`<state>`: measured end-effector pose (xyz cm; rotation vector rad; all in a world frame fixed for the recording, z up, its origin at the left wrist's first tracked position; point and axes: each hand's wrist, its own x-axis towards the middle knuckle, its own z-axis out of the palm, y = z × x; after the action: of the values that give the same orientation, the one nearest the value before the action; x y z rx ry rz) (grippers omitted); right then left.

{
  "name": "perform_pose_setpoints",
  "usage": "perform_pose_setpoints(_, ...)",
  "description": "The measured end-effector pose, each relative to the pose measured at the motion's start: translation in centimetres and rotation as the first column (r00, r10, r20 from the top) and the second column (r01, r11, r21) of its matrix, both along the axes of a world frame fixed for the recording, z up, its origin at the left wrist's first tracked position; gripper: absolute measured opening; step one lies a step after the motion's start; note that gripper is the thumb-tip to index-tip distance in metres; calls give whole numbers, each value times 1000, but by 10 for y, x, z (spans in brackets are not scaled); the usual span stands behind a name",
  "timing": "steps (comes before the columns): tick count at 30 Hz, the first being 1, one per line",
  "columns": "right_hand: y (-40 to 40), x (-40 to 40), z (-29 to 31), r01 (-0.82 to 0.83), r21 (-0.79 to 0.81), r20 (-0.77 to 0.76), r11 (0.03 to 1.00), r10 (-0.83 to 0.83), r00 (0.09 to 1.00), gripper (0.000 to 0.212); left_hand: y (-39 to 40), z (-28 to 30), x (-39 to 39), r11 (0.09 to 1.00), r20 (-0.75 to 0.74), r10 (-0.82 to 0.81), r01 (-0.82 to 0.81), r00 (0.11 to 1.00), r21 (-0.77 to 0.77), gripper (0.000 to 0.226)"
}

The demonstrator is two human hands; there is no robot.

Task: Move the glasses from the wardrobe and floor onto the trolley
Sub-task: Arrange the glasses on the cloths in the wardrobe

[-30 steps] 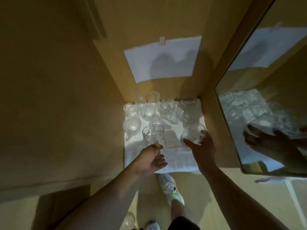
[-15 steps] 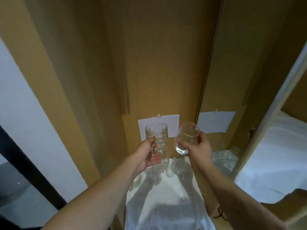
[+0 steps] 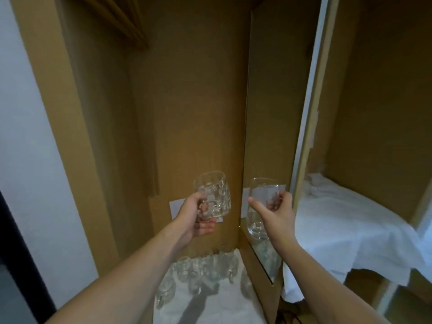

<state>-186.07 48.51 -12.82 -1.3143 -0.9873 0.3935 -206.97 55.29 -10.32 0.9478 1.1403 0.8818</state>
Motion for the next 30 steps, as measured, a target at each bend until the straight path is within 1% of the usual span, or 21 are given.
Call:
perform_pose_setpoints(2,-11,17,4,8,5,2,1000,-8,1000,60,-8,6,14,1000,-16,-12,13,1000,26,53)
perform_pose_setpoints(5,-26,48,11,17,-13,1,1000,-17,1000,60,-22,14,42,998,-28,-33,35,999,54,52)
perform_pose_setpoints(7,-37,72,14,26,-25,-20,999,-26,999,58,-33,18,63,997,-24,-48,49,999,51,48)
perform_pose_setpoints(13,-73,144,18,35,-37,-14,999,-35,999,58,-63,23,130,995,-41,-85,87,996,48,45)
perform_pose_setpoints(16,-89,179,15,42,-42,-25,998,-43,999,57,-79,21,165,995,-38,-95,97,995,37,44)
perform_pose_setpoints(22,-123,243,3,109,-71,-39,991,-112,993,65,-105,12,237,989,-30,-147,147,989,16,44)
perform_pose_setpoints(26,-139,286,-2,99,-97,-69,990,-105,992,67,-116,5,285,985,-50,-174,174,983,-4,47)
perform_pose_setpoints(30,-150,319,-5,119,-129,-58,985,-127,990,61,-118,-1,324,984,-81,-181,179,980,-25,47)
